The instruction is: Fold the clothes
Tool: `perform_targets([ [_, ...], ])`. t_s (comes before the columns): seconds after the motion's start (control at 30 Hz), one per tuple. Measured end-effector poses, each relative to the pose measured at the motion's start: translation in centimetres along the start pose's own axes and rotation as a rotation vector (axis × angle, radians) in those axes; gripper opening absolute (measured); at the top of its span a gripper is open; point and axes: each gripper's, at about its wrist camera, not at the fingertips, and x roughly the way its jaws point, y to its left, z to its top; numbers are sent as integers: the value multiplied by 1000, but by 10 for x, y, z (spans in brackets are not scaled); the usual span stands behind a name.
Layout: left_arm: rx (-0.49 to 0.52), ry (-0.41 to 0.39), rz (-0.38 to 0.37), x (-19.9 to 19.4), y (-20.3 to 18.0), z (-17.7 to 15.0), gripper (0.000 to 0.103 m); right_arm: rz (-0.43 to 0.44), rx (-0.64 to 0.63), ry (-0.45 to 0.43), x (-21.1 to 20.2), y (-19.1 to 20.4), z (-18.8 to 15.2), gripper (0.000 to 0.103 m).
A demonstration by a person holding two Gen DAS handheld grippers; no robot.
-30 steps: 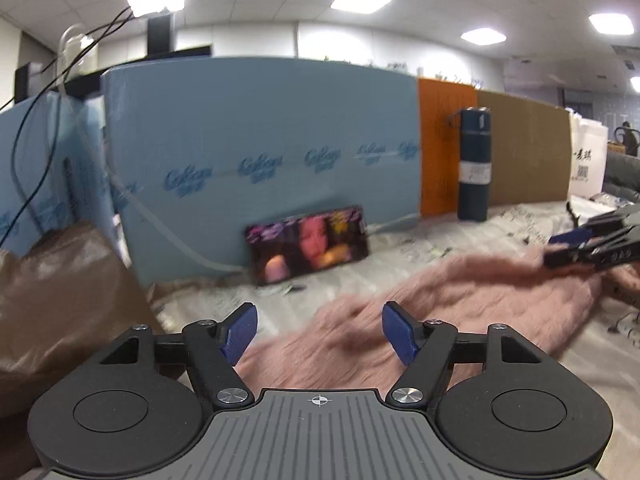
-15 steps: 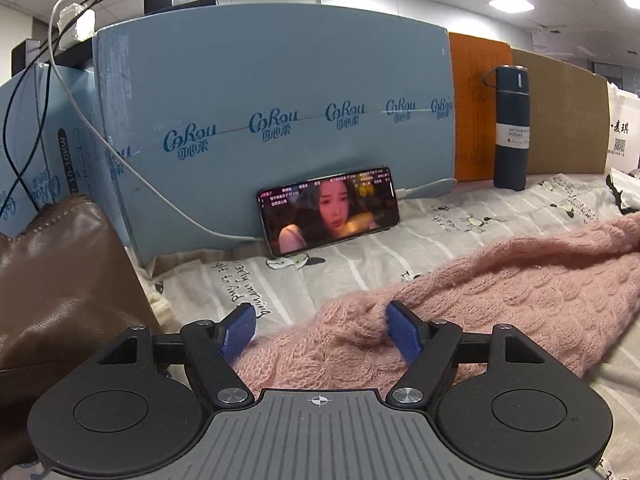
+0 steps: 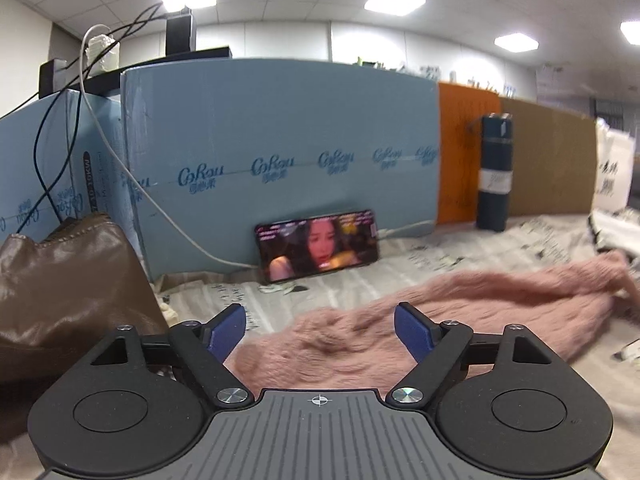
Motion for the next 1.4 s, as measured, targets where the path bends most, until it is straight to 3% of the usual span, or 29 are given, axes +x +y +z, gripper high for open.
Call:
perform_targets([
  [0.07, -16, -9, -20, -7, -3, -2, 85, 26, 41, 5, 3, -8, -3, 72],
  [0.13, -18, -9, -29, -8, -5, -4, 85, 26, 77, -6, 5, -16, -4, 44],
  [0.17, -17, -3, -29, -7, -5, -4, 85, 18, 92, -17, 6, -21, -2, 38],
  [0.2, -18, 5, -27, -5, -5, -5, 85, 5, 108, -31, 7, -26, 0, 25],
  [0.23, -23, 13, -22, -3, -4, -6, 85, -8, 128, -47, 8, -31, 2, 20],
  [0.43, -56, 39, -12, 3, 4, -11, 85, 20, 316, -178, 15, -76, 21, 13],
  [0.53, -52, 47, -14, 5, 4, -13, 85, 18, 368, -190, 27, -97, 34, 12],
  [0.7, -41, 62, -19, 8, 3, -15, 85, 8, 437, -135, 57, -114, 48, 13],
  [0.77, -46, 61, -20, 8, 4, -15, 85, -5, 487, -114, 64, -118, 48, 16],
  [0.87, -55, 64, -27, 9, 5, -16, 87, -8, 604, -102, 69, -126, 44, 31],
  [0.97, -55, 64, -32, 9, 5, -16, 88, 21, 703, -127, 67, -130, 41, 33],
  [1.1, -51, 61, -33, 8, 4, -16, 89, -33, 686, -110, 72, -123, 46, 45],
  [1.23, -47, 58, -35, 8, 3, -16, 89, -70, 682, -90, 82, -118, 49, 46],
  [1.4, -49, 59, -39, 8, 3, -16, 90, -149, 544, -71, 96, -98, 60, 46],
])
